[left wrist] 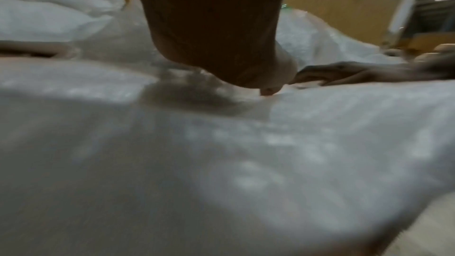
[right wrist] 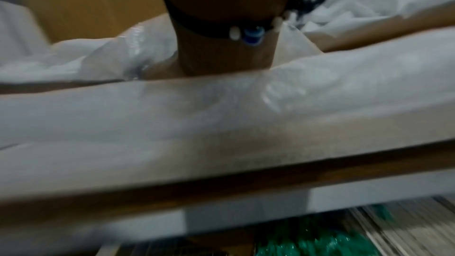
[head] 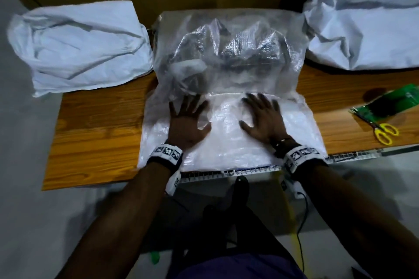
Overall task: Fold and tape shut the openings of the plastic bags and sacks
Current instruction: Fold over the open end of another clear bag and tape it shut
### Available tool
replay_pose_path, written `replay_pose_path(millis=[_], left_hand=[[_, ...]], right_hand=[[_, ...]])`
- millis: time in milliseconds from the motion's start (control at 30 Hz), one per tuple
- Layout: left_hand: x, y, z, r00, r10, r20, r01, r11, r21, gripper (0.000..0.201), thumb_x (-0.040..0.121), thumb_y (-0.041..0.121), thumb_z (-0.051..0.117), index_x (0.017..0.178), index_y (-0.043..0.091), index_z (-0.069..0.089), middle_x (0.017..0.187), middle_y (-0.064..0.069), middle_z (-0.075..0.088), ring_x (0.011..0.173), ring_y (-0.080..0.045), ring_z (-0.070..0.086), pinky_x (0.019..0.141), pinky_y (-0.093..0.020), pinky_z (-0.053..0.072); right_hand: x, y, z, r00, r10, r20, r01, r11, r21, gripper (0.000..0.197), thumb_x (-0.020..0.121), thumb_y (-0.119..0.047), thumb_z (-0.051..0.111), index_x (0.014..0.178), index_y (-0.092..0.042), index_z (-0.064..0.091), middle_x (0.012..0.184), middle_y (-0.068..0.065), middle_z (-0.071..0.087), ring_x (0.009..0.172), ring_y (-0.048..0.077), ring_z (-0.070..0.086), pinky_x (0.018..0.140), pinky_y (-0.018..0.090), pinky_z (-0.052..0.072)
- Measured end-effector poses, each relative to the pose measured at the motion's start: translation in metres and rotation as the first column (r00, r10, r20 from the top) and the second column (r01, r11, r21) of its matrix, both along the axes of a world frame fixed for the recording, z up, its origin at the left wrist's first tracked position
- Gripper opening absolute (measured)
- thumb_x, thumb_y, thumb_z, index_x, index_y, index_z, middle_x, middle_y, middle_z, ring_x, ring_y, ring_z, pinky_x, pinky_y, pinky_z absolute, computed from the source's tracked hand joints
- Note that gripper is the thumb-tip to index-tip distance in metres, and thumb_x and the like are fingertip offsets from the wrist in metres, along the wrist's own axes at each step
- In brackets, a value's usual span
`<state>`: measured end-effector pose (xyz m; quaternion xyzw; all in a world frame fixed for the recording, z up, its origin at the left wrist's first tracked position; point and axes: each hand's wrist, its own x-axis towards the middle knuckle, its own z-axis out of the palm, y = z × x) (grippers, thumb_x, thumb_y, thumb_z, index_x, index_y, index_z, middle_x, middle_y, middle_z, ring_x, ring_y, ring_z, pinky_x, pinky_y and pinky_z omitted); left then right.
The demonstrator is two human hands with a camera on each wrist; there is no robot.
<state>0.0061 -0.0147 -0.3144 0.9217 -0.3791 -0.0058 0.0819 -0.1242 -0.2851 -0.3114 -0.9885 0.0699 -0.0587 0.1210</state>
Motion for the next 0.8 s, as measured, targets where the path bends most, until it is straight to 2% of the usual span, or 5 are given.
replay_pose_path(millis=[100,267,400,567,800], left_hand=[[0.024,0.041,-0.008,0.995,0.098,-0.008,-0.098,0.995,-0.029,0.096,0.085,0.092,0.040,0.164,0.041,0.021,0.174,0.012,0.011,0.162,-0.018,0.003,0.125,-0.062,-0.004],[0.032,0.073,-0.013,0.971,0.205,-0.119,-0.209,0.978,-0.022,0.103,0.081,0.093,0.047,0.165,0.045,0.011,0.174,0.016,0.002,0.161,-0.012,0.002,0.122,-0.065,-0.001],[0.034,0.064,-0.015,0.980,0.181,-0.086,-0.177,0.983,0.050,0.101,0.084,0.088,0.040,0.166,0.035,0.015,0.176,0.005,0.004,0.162,-0.023,0.003,0.121,-0.072,0.002],[-0.040,-0.001,0.003,0.997,0.074,-0.016,-0.075,0.992,-0.104,0.071,0.091,0.042,0.052,0.158,0.019,0.043,0.169,-0.011,0.031,0.157,-0.036,0.025,0.122,-0.071,0.011],[-0.069,0.031,-0.015,0.999,0.033,-0.016,-0.034,0.999,-0.021,0.077,0.104,0.071,0.032,0.167,0.035,0.009,0.176,0.006,-0.003,0.162,-0.020,-0.004,0.126,-0.064,0.004]], right_hand=[[-0.025,-0.046,0.004,0.992,-0.122,-0.015,0.122,0.992,-0.014,0.101,0.079,-0.095,0.050,0.159,-0.036,0.037,0.171,-0.009,0.029,0.158,0.022,0.024,0.123,0.061,0.021],[-0.043,-0.068,0.005,0.981,-0.181,-0.073,0.178,0.983,-0.042,0.109,0.074,-0.100,0.047,0.160,-0.035,0.032,0.174,-0.011,0.017,0.160,0.016,0.016,0.123,0.059,0.020],[-0.034,-0.057,0.002,0.980,-0.172,-0.104,0.166,0.984,-0.057,0.104,0.081,-0.087,0.045,0.162,-0.024,0.033,0.173,0.005,0.023,0.159,0.032,0.020,0.123,0.066,0.018],[-0.025,0.046,-0.003,1.000,0.004,0.000,-0.004,0.982,0.189,0.082,0.087,-0.042,0.040,0.165,-0.019,0.031,0.174,0.011,0.019,0.160,0.036,0.017,0.125,0.064,0.018],[-0.050,0.049,-0.018,0.999,-0.008,-0.045,0.009,1.000,0.021,0.071,0.105,-0.069,0.035,0.167,-0.039,0.015,0.176,-0.008,0.007,0.163,0.024,0.004,0.129,0.054,0.008]])
